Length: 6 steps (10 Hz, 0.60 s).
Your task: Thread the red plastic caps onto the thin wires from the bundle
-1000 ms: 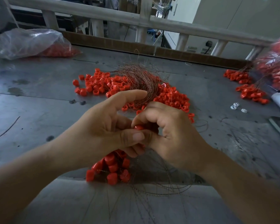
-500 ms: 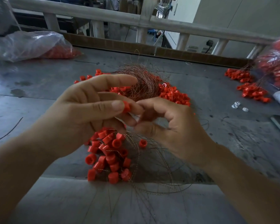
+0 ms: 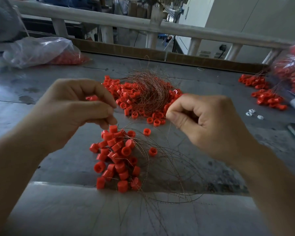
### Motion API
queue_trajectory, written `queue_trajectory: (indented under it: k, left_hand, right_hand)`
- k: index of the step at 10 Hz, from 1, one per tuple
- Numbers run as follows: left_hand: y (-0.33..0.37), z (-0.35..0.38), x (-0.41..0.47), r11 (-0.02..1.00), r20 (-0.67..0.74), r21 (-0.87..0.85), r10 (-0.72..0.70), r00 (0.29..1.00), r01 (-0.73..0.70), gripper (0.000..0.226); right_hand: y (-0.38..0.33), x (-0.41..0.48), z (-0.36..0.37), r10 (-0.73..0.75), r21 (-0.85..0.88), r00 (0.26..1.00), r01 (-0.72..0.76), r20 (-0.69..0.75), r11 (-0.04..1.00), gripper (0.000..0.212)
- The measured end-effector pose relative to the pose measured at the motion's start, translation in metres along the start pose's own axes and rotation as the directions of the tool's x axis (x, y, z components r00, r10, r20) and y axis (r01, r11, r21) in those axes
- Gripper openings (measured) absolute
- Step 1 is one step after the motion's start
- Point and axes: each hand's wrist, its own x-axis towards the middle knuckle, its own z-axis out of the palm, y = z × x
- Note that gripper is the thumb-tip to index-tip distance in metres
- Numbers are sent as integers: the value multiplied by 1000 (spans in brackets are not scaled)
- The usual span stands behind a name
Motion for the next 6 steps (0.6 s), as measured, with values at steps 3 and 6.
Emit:
queue_trajectory:
  k: [3, 6]
  left_hand:
    - [-4, 7, 3, 855, 60, 517, -95, 994, 50, 26]
    - [-1, 12, 0, 827, 75, 559, -120, 990, 58, 36]
  right_hand:
    - [8, -1, 8, 83, 32, 938, -100, 338, 995, 7]
    - [10, -1, 9, 128, 50, 883, -168, 452, 985, 28]
